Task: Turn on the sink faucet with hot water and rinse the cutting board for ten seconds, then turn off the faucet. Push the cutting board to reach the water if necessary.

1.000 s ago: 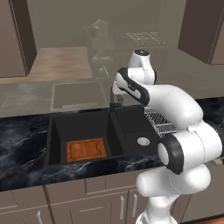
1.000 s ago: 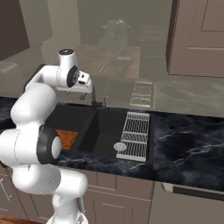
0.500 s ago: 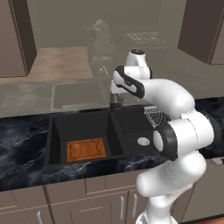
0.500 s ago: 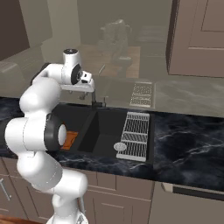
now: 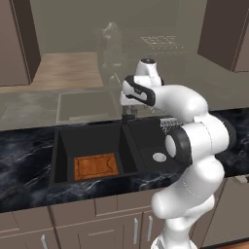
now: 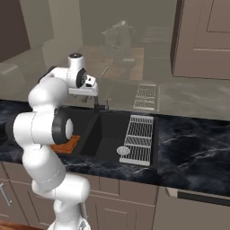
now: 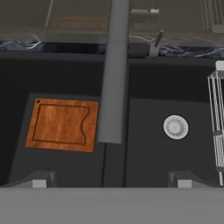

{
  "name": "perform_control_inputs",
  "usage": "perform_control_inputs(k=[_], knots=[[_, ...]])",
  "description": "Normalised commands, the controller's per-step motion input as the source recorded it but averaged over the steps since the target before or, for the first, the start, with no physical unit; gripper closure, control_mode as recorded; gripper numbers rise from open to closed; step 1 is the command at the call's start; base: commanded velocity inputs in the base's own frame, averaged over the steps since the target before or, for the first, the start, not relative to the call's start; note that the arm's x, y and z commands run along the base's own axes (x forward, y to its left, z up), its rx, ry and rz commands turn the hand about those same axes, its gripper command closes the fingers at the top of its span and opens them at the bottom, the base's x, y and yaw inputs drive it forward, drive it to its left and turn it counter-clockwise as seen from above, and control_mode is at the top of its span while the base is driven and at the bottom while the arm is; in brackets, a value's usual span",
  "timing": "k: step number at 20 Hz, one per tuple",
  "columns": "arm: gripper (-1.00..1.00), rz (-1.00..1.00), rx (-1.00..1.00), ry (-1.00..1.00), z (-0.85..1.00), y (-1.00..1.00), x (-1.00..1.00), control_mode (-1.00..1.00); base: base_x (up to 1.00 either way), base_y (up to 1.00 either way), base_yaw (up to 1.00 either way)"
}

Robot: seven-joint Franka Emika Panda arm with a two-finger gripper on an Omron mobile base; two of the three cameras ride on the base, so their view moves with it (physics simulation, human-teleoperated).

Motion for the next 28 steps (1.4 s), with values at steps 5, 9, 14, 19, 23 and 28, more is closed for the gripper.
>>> perform_control_inputs(k=[5,9,14,19,23,28], knots=[[-1.00,0.00,0.00,0.00,-0.18,0.05,0.26,-1.00,0.00,0.00,0.00],[-1.00,0.00,0.00,0.00,-0.14,0.01,0.18,-1.00,0.00,0.00,0.00],[-1.00,0.00,0.00,0.00,-0.08,0.00,0.25,-1.00,0.00,0.00,0.00],[-1.00,0.00,0.00,0.00,-0.02,0.00,0.26,-1.00,0.00,0.00,0.00],[-1.00,0.00,0.00,0.00,-0.02,0.00,0.08,-1.00,0.00,0.00,0.00],[-1.00,0.00,0.00,0.00,-0.08,0.00,0.04,-1.00,0.00,0.00,0.00]])
